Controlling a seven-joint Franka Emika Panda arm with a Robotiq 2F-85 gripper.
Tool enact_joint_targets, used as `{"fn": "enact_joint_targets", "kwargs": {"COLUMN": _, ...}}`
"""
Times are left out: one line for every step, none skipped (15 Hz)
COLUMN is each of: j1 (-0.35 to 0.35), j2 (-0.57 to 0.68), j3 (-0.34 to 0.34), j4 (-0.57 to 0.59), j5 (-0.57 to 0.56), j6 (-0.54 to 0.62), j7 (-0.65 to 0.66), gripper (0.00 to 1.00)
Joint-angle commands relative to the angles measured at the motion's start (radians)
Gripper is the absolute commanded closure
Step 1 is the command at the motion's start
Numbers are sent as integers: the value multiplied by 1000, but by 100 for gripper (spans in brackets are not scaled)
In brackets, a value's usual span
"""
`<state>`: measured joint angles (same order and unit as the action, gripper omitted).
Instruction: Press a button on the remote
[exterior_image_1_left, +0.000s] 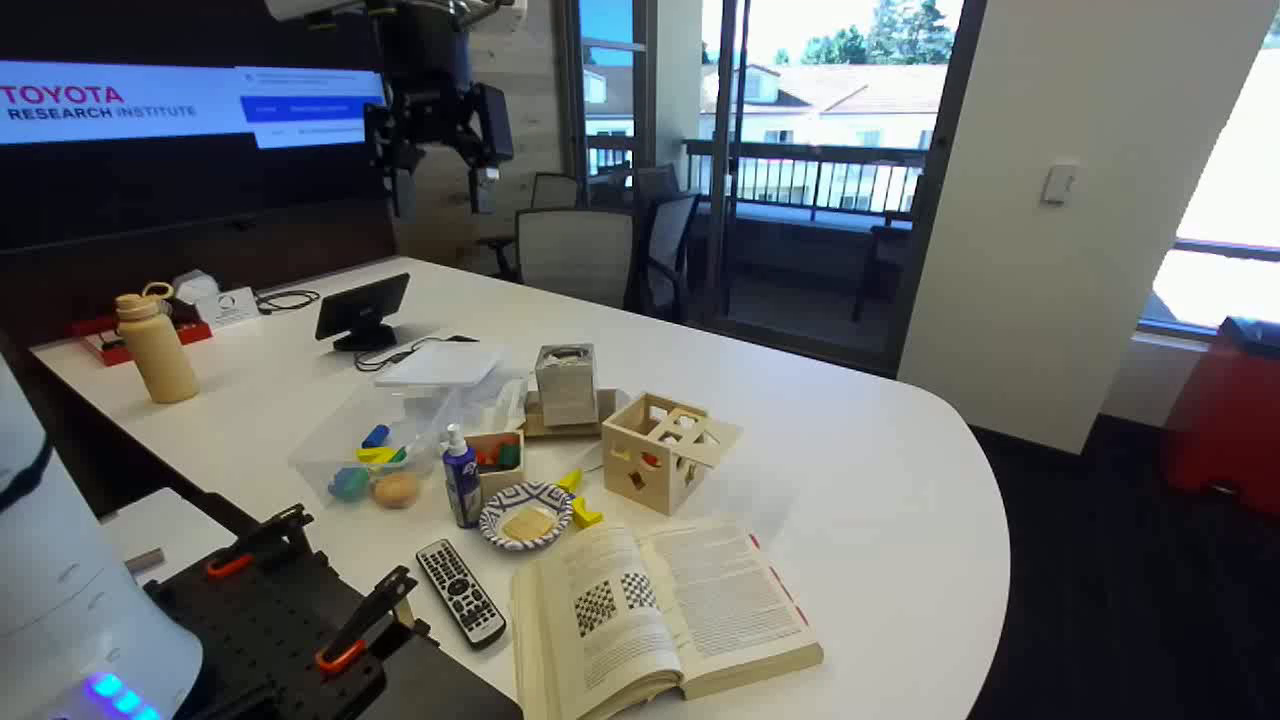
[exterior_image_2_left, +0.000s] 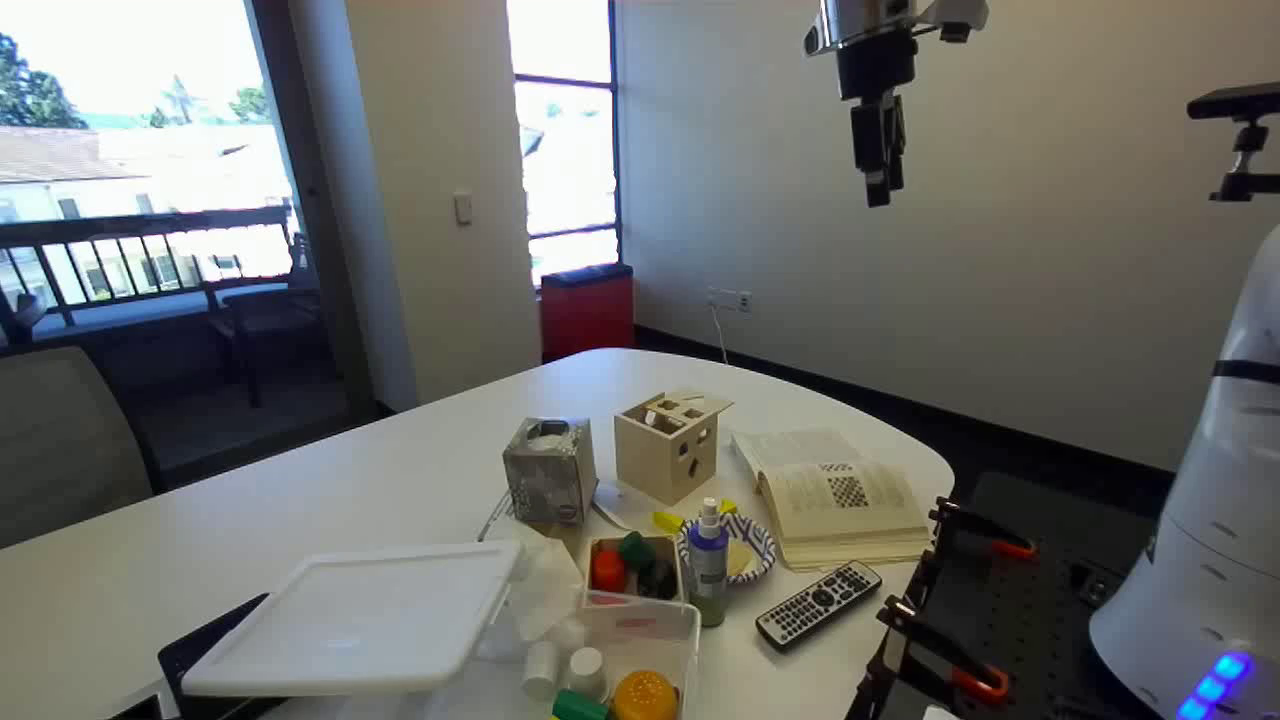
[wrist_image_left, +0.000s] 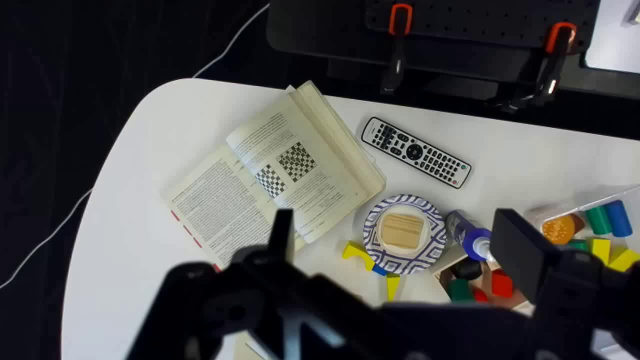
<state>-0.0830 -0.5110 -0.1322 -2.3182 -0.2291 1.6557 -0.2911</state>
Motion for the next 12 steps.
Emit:
{"fn": "enact_joint_targets", "kwargs": {"j1": 7, "j2": 0, "j3": -6, "j4": 2, "j5": -2, "j6": -3, "j7": 3, "gripper": 0}}
{"fn": "enact_joint_targets", "kwargs": {"j1": 7, "j2": 0, "j3": -6, "j4": 2, "j5": -2, "j6": -3, "j7": 3, "gripper": 0}}
{"fn": "enact_joint_targets", "kwargs": {"j1": 7, "j2": 0, "j3": -6, "j4": 2, "j5": -2, "j6": -3, "j7": 3, "gripper": 0}}
{"fn": "enact_joint_targets", "kwargs": {"j1": 7, "j2": 0, "j3": -6, "j4": 2, "j5": -2, "j6": -3, "j7": 3, "gripper": 0}}
{"fn": "enact_joint_targets", "kwargs": {"j1": 7, "j2": 0, "j3": -6, "j4": 2, "j5": -2, "j6": -3, "j7": 3, "gripper": 0}}
{"fn": "enact_joint_targets", "kwargs": {"j1": 12, "j2": 19, "j3": -6, "j4": -6, "j5": 17, "j6": 8, "j7": 14, "gripper": 0}}
{"fn": "enact_joint_targets", "kwargs": {"j1": 16, "j2": 31, "j3": -3, "j4": -22, "j5": 34, "j6": 29, "j7": 33, "gripper": 0}}
{"fn": "enact_joint_targets", "kwargs": {"j1": 21, "j2": 45, "j3": 2, "j4": -44, "j5": 57, "j6": 57, "j7": 53, "gripper": 0}}
{"fn": "enact_joint_targets", "kwargs": {"j1": 30, "j2": 61, "j3": 7, "j4": -74, "j5": 82, "j6": 92, "j7": 66, "gripper": 0}}
{"fn": "enact_joint_targets", "kwargs": {"j1": 39, "j2": 77, "j3": 12, "j4": -99, "j5": 108, "j6": 127, "j7": 76, "gripper": 0}}
{"fn": "enact_joint_targets", "kwargs": {"j1": 47, "j2": 97, "j3": 20, "j4": -129, "j5": 134, "j6": 170, "j7": 88, "gripper": 0}}
{"fn": "enact_joint_targets", "kwargs": {"j1": 56, "j2": 121, "j3": 27, "j4": -162, "j5": 161, "j6": 214, "j7": 95, "gripper": 0}}
